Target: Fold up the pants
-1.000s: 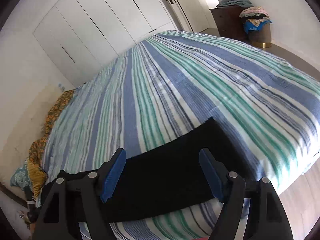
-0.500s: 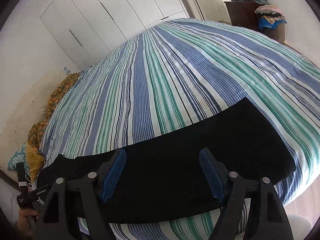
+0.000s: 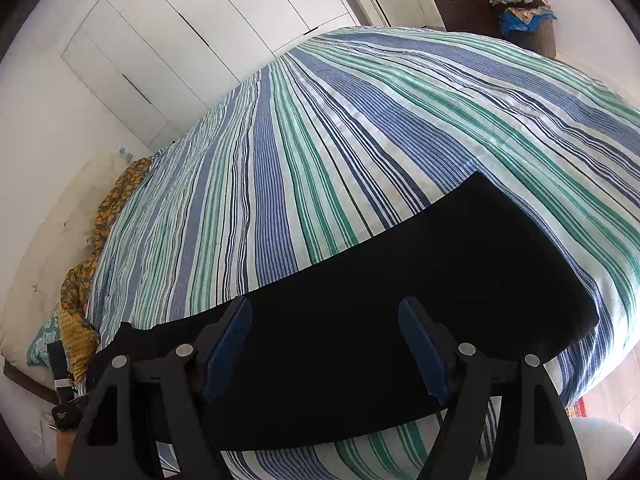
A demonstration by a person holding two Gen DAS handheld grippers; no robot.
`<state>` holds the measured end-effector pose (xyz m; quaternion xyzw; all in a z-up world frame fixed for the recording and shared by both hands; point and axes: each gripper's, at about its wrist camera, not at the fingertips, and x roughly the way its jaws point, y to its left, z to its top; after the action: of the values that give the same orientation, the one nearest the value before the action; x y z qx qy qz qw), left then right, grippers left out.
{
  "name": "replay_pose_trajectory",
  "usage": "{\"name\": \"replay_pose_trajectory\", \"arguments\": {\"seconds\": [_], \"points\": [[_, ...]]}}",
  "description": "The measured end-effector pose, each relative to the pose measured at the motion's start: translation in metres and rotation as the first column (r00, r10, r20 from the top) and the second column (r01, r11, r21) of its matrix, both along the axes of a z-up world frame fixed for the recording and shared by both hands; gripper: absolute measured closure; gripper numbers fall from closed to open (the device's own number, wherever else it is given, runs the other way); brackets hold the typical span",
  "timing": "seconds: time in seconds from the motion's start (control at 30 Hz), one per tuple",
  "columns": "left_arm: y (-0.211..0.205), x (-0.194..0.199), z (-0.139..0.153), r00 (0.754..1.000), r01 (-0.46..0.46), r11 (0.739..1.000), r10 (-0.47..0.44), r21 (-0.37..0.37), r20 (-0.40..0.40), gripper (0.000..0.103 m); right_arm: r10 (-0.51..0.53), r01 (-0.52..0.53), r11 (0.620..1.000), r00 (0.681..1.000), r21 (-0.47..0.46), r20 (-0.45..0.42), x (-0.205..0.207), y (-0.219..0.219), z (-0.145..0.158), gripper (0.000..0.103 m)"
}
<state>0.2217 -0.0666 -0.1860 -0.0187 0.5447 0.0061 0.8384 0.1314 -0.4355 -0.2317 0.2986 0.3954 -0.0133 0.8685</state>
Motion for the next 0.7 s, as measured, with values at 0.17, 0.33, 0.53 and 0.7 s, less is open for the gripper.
{"name": "replay_pose_trajectory", "arguments": {"seconds": [0.17, 0.33, 0.53, 0.7], "points": [[0.015, 0.006, -0.027, 0.999, -0.002, 1.0, 0.002, 0.004, -0.032, 0.029, -0.007, 0.007, 1.0, 1.0, -0.013, -0.011, 0.0, 0.001, 0.0, 0.027], [0.021, 0.002, -0.021, 1.0, -0.004, 1.0, 0.004, -0.019, -0.021, 0.029, -0.017, 0.016, 0.999, 1.0, -0.04, -0.024, -0.002, 0.004, 0.0, 0.027], [0.041, -0.012, -0.008, 0.999, -0.045, 0.995, 0.047, -0.094, 0.021, 0.029, -0.008, 0.004, 0.993, 1.0, -0.117, -0.03, -0.002, 0.016, 0.004, 0.027], [0.054, -0.024, 0.001, 0.997, -0.06, 0.991, 0.065, -0.117, 0.037, 0.029, 0.024, -0.03, 0.982, 0.999, -0.189, -0.032, -0.002, 0.028, 0.009, 0.027]]}}
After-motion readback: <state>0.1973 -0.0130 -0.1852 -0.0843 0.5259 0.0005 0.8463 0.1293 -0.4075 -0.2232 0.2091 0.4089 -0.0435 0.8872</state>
